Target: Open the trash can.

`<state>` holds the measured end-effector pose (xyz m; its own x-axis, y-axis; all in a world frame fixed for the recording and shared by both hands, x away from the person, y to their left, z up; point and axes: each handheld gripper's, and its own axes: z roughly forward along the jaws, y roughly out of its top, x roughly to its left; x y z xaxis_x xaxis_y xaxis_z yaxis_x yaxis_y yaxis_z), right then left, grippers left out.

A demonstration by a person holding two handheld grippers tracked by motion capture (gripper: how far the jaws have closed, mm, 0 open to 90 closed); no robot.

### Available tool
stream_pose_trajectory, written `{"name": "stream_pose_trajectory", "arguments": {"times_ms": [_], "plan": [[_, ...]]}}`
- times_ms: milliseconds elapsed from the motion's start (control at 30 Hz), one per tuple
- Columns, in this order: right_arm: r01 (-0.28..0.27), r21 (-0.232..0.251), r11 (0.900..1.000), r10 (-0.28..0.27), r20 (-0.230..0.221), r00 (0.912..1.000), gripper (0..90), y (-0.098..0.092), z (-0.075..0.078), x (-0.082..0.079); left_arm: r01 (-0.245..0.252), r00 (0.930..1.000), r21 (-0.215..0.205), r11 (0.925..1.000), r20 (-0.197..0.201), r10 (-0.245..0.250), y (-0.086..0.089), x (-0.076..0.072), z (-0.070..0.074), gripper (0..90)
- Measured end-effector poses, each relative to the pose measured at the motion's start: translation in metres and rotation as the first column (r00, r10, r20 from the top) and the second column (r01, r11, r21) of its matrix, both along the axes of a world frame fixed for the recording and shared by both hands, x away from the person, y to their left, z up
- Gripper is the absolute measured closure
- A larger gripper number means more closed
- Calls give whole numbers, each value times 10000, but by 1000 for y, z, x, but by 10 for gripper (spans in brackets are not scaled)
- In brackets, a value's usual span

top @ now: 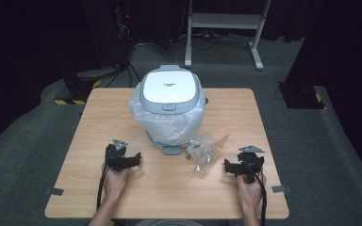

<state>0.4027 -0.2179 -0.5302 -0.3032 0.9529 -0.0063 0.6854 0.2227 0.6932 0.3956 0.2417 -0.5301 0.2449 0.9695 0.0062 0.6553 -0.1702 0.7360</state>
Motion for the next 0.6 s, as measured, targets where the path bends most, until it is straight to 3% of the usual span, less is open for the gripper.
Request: {"name": "stream_pose_trajectory", "arguments": {"times_ms": [600], "plan": [[352, -27, 9994, -352, 15, 9994, 14, 2, 0, -3, -106, 9999, -44, 9999, -52, 105, -4, -1, 1, 154]]}}
